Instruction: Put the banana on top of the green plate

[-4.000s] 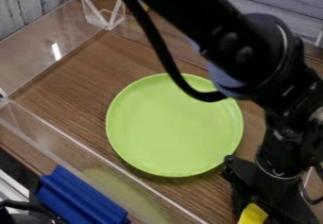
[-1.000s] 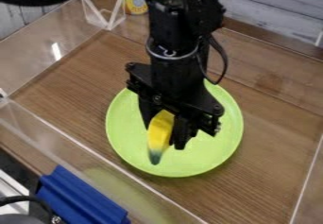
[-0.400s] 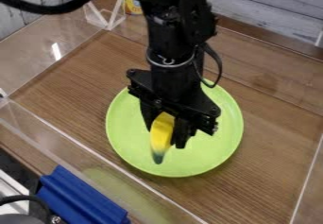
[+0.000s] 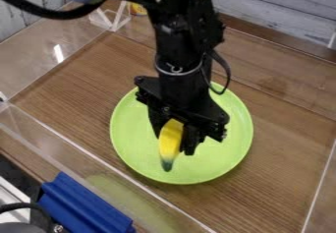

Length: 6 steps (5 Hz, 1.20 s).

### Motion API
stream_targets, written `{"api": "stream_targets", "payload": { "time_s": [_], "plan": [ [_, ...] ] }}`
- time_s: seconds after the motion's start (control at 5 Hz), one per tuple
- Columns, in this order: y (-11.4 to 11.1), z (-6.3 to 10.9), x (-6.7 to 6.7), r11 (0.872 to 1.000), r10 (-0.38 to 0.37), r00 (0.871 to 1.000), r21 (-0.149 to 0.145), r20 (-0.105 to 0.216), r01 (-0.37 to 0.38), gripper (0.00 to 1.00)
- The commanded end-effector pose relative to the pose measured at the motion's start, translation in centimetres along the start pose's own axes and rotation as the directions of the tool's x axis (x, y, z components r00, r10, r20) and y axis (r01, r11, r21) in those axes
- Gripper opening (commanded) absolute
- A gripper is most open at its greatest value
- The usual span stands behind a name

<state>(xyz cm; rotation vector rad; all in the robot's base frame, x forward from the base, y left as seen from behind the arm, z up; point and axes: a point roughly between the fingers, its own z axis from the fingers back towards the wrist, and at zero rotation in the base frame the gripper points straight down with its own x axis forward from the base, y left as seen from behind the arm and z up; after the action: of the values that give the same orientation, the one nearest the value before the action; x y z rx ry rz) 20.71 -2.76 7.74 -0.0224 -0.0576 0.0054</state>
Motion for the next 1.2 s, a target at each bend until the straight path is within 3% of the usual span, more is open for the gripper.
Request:
{"api": "stream_targets", "payload": {
  "time_s": [0.0, 0.2, 1.0],
  "plan": [
    [0.3, -0.1, 0.6, 1.0, 0.022, 0.999, -0.003, 0.028, -0.022, 0.0],
    [0.1, 0.0, 0.7, 1.0, 0.02, 0.999, -0.006, 0.027, -0.02, 1.0],
    [-0.1, 1.7, 1.0, 1.0, 0.021, 1.0, -0.023, 0.006, -0.021, 1.0]
  ]
}}
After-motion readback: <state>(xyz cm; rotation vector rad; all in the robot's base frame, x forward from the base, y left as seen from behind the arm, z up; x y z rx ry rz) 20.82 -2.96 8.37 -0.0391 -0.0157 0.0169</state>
